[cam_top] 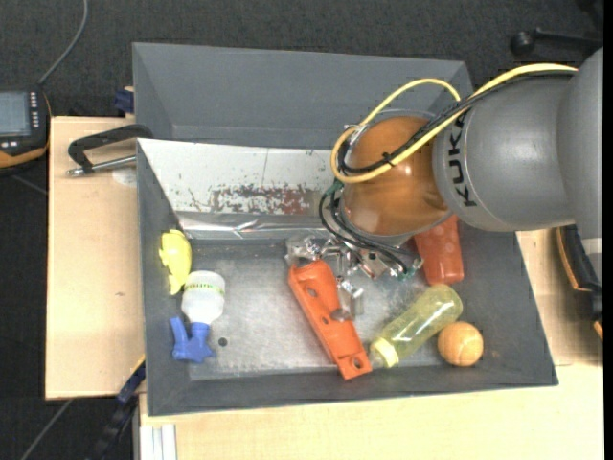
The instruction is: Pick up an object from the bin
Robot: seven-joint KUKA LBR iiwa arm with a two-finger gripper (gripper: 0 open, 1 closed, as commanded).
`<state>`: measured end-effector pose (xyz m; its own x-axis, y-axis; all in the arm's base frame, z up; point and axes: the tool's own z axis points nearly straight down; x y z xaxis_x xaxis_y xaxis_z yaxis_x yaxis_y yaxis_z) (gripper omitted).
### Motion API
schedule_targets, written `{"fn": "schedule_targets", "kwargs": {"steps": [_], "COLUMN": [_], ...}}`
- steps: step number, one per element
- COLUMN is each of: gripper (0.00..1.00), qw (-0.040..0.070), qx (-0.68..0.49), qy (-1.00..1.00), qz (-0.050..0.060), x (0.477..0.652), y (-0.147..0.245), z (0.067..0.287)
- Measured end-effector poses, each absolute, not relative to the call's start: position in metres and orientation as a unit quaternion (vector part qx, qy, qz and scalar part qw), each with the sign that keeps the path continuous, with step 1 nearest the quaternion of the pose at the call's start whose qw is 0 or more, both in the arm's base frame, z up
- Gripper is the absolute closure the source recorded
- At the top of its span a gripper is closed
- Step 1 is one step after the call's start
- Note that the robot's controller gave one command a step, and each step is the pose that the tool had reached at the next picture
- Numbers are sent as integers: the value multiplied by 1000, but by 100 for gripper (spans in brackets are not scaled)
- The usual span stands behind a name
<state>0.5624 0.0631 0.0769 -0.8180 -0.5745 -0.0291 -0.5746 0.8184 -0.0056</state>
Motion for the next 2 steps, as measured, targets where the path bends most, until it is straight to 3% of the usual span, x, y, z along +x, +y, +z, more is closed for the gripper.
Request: {"fn": "schedule_targets", "kwargs": {"steps": [1, 2], "gripper": [100, 100], "qw": [21, 21], "qx": [-344, -344], "qy": [939, 939], "qz": [0, 0], "x": [576, 576], "y": [84, 84], "z": [72, 72]}}
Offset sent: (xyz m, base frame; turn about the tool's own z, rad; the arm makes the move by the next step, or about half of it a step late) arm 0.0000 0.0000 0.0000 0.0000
